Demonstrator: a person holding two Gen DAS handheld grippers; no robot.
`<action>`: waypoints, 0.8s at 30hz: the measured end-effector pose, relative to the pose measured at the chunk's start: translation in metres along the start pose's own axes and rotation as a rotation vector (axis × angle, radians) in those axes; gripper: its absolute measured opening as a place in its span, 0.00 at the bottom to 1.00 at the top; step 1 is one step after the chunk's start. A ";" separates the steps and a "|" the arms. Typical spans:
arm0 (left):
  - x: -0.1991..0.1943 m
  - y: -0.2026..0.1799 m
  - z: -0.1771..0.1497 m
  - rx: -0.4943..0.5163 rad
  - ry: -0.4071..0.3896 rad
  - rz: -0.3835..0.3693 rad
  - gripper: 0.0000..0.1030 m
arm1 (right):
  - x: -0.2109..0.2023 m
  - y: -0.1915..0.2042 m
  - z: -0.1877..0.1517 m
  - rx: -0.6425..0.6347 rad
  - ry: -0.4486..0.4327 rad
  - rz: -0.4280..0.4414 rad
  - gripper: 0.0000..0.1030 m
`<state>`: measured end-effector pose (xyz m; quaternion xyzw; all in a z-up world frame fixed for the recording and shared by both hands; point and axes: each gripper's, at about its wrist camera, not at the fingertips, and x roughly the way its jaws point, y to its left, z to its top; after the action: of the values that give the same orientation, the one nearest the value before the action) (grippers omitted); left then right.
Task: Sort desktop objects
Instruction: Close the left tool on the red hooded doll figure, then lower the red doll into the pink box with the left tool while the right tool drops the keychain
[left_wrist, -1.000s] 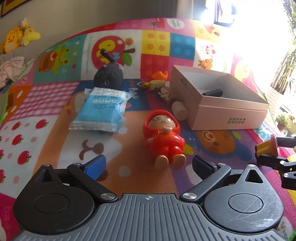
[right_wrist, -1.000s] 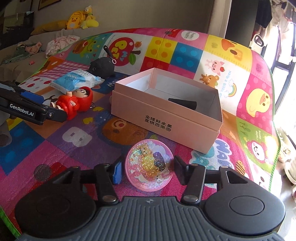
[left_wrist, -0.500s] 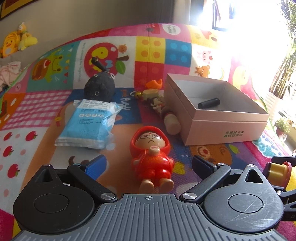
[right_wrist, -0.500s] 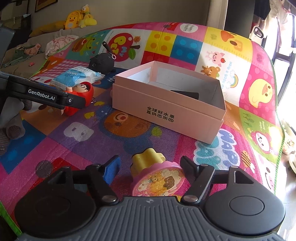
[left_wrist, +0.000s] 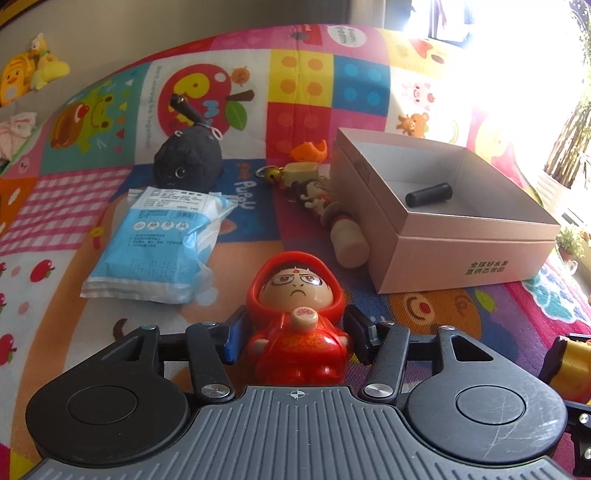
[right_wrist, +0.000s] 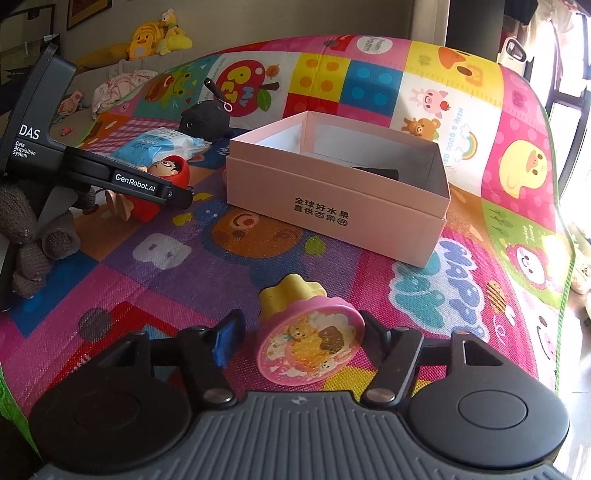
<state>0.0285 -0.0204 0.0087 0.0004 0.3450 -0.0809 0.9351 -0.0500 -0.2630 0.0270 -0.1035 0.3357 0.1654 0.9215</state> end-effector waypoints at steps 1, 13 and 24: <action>-0.001 0.000 0.000 0.001 0.001 0.001 0.57 | 0.000 0.000 0.001 0.004 0.003 0.006 0.54; -0.047 -0.011 -0.006 0.064 -0.030 -0.051 0.56 | -0.031 -0.005 0.014 0.008 -0.031 0.023 0.54; -0.139 -0.044 0.021 0.135 -0.253 -0.139 0.56 | -0.117 -0.007 0.064 -0.050 -0.310 0.026 0.54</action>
<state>-0.0690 -0.0443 0.1168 0.0292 0.2173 -0.1677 0.9611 -0.0946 -0.2775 0.1521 -0.0954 0.1864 0.1998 0.9572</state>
